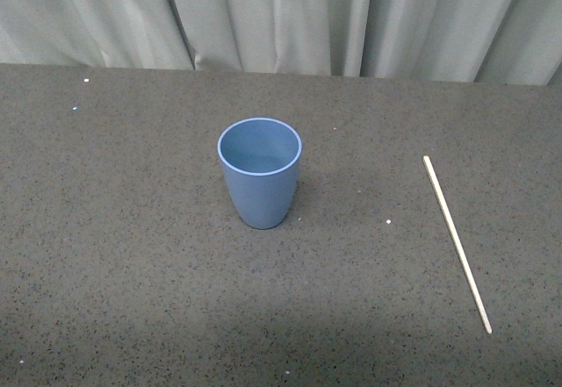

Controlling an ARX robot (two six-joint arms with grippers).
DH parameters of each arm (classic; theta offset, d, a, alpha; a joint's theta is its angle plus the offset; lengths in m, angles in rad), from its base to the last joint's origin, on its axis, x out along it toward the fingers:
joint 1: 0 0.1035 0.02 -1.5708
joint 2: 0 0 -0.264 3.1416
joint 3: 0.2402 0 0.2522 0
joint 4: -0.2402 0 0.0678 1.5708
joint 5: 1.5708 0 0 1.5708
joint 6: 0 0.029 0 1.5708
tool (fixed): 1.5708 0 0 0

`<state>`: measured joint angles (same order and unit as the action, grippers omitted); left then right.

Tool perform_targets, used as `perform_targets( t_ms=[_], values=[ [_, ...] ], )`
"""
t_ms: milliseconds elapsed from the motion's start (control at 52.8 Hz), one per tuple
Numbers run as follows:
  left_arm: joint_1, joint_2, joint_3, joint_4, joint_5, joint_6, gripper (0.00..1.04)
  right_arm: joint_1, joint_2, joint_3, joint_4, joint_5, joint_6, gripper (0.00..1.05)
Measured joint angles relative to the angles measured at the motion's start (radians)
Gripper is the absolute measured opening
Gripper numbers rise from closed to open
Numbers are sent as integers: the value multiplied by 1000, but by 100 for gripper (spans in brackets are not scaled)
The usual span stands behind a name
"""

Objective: Transfer chopsticks to blue cup

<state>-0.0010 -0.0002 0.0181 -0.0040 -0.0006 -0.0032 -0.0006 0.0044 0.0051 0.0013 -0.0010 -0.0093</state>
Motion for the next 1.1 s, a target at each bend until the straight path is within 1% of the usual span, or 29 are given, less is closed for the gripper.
perform_targets(
  t_ms=[1098],
  values=[
    [0, 0, 0, 0, 0, 0, 98, 0, 0, 0, 0, 0, 0, 95]
  ],
)
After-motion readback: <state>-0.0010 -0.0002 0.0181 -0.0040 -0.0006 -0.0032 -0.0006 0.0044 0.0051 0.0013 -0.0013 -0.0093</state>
